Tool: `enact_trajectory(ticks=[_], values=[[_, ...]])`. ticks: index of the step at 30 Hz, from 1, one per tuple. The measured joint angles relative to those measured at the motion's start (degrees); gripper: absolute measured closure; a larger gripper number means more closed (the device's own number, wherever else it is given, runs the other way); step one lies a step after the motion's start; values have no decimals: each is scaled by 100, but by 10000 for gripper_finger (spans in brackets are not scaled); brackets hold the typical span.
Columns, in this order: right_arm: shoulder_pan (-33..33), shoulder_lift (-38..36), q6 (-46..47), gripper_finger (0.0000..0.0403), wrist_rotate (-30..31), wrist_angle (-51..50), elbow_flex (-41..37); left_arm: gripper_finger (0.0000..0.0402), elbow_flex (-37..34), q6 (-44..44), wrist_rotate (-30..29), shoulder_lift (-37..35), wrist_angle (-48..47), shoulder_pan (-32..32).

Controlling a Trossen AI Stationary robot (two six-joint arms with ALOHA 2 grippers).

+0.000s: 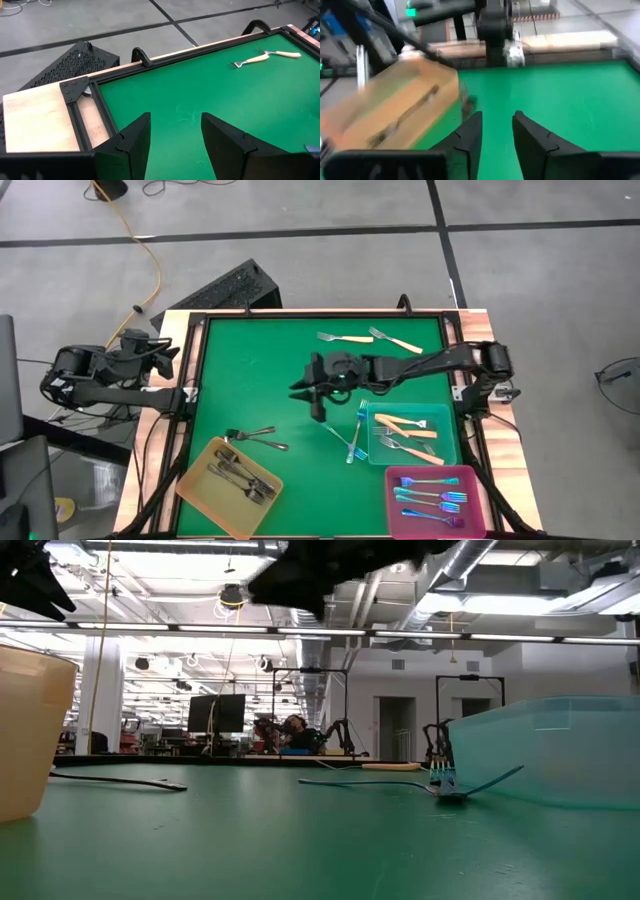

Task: Sort silverware by color (type)
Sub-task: Put the black fork into the orange bin

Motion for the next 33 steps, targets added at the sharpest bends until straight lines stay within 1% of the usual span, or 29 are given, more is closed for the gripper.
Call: enact_trajectory(ticks=[2, 3, 7, 11, 15, 23, 28, 33], values=[[17, 307, -127, 259, 0, 171, 340, 243, 0, 1, 2, 0, 2, 2], [19, 437, -152, 251, -14, 23, 461, 243, 0, 2, 3, -3, -3, 2], [75, 1087, -162, 222, -72, -43, 1101, 243, 0, 11, 11, -4, -2, 0], [127, 1685, -173, 207, -121, -26, 1717, 243, 0, 26, 0, -2, -1, 2], [219, 2219, -199, 205, -205, 1, 2192, 243, 0, 24, 2, -2, 0, 2], [476, 3018, -445, 209, -236, 54, 2746, 243, 0, 26, 4, 0, 0, 2], [682, 3431, -509, 209, -240, 21, 2966, 243, 0, 26, 4, 0, 0, 2], [845, 3593, -462, 210, -227, 43, 3002, 243, 0, 26, 4, 0, 0, 2]])
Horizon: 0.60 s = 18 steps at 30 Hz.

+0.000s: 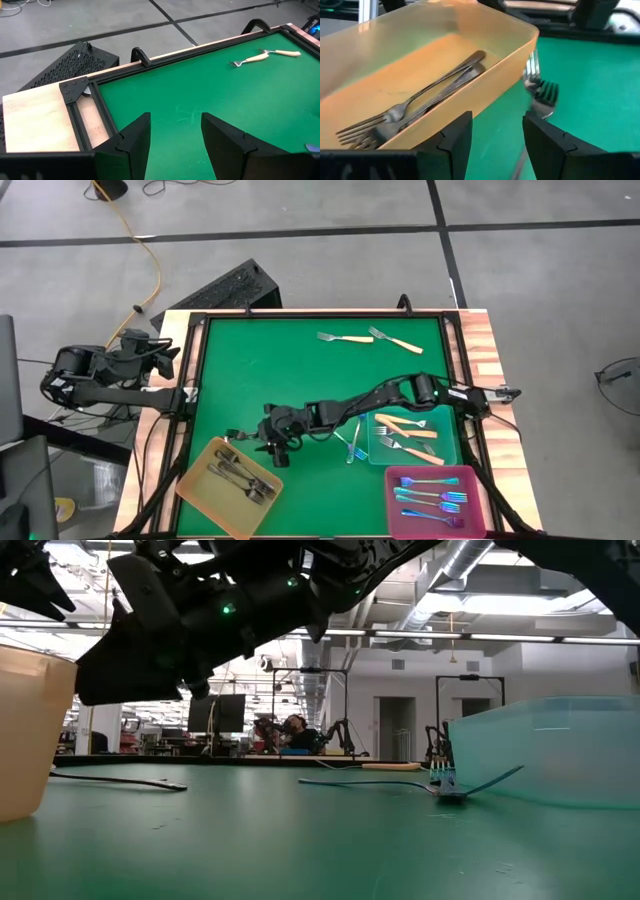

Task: Sort silverware by color (type)
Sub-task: Put the black fork into the orange bin

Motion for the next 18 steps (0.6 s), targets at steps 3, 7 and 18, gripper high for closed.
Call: enact_trajectory(ticks=[3, 7, 18], values=[[33, 4, 50, 210, 11, -34, 0, 243, 0, -2, 0, 0, 0, 0], [30, 126, -22, 210, 53, 13, 14, 243, 0, -27, 0, 0, 2, 0], [66, 433, 214, 210, 232, -684, 13, 243, 0, -85, 0, 0, 0, 0]])
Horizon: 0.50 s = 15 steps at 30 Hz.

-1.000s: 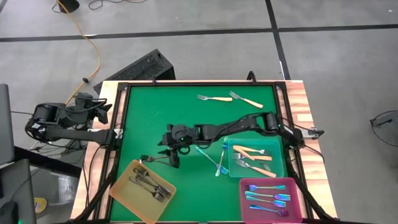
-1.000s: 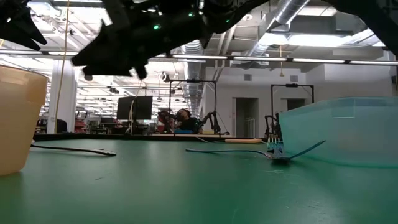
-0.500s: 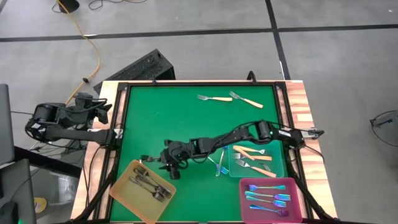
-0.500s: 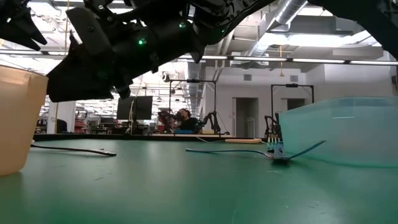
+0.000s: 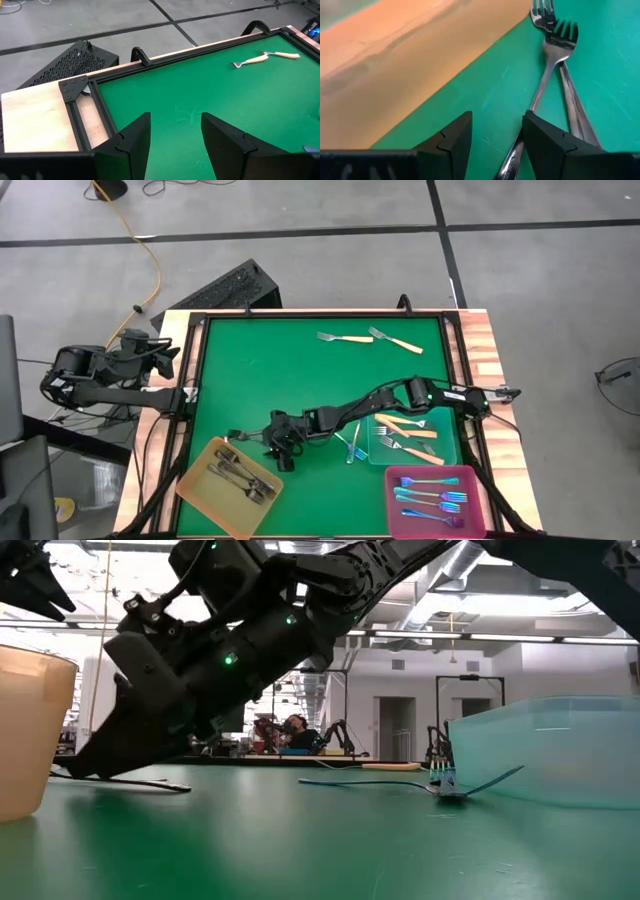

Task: Sort silverware by color (type)
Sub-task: Put the black fork into the orange bin

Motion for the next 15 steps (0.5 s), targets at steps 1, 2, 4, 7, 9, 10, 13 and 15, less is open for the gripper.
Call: enact_trajectory(ticks=[1, 2, 4, 7, 9, 10, 13, 15], values=[[-17, -1, -2, 210, 13, -7, 2, 243, 0, 0, -3, 0, 0, 0], [-35, -2, 2, 210, 14, -10, 2, 243, 0, 0, -4, 0, 0, 0], [-64, -23, 4, 210, 22, -29, 0, 243, 0, 0, -31, 0, 0, 0], [-85, -32, 118, 210, 65, -34, -2, 243, 0, -9, -28, 0, 0, 0], [-94, -32, 192, 210, 71, -22, -2, 243, 0, -15, -29, 0, 0, 0], [-97, -51, 197, 210, 72, -20, -5, 243, 0, -15, -29, 0, 0, 0], [-107, -82, 172, 210, 115, -30, -13, 243, 0, -15, -33, 0, 0, 0], [-112, -82, 170, 210, 123, -5, -13, 243, 0, -15, -33, 0, 0, 0]])
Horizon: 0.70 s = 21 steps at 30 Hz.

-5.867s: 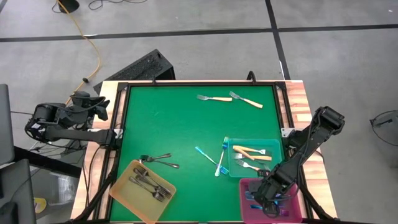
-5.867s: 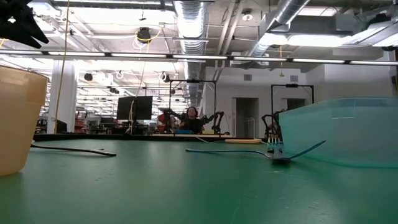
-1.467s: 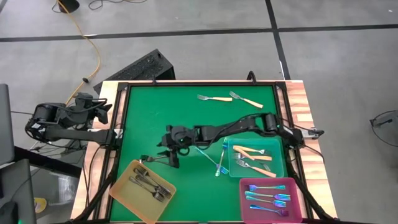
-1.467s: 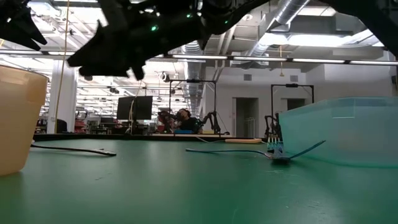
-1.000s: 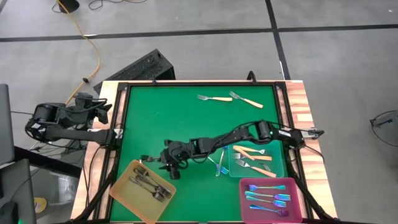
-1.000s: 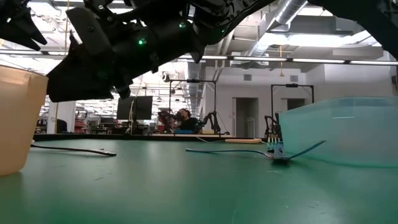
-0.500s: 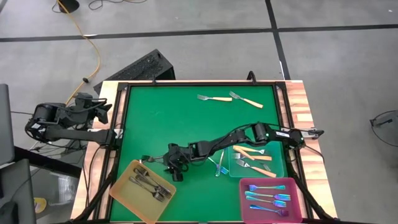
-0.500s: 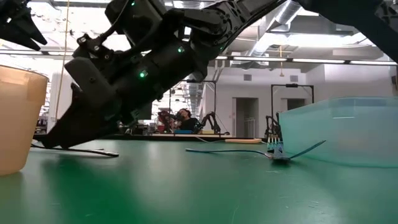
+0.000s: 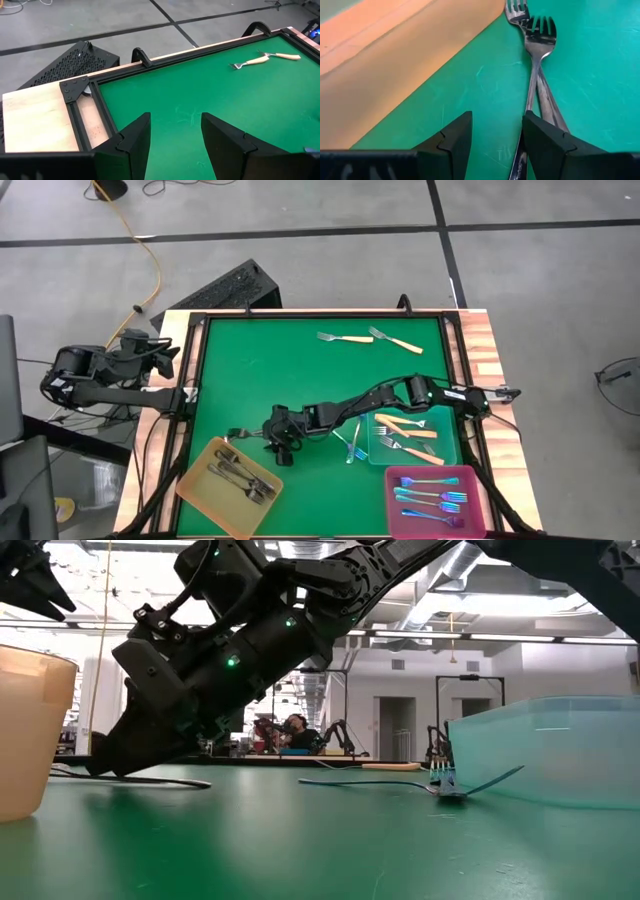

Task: Sort silverware by color (type)
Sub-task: Put the black fork into the orange bin

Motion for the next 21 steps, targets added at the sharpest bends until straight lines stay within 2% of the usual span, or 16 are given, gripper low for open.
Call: enact_trajectory(ticks=[11, 15, 21], values=[[6, -2, -131, 210, -1, 6, -2, 243, 0, 0, -9, 0, 0, 0], [15, -4, -134, 210, -290, -23, -2, 243, 0, 16, -9, 0, 0, 0], [134, -7, -752, 210, -4, 48, 26, 243, 0, 61, -11, 0, 0, 0]])
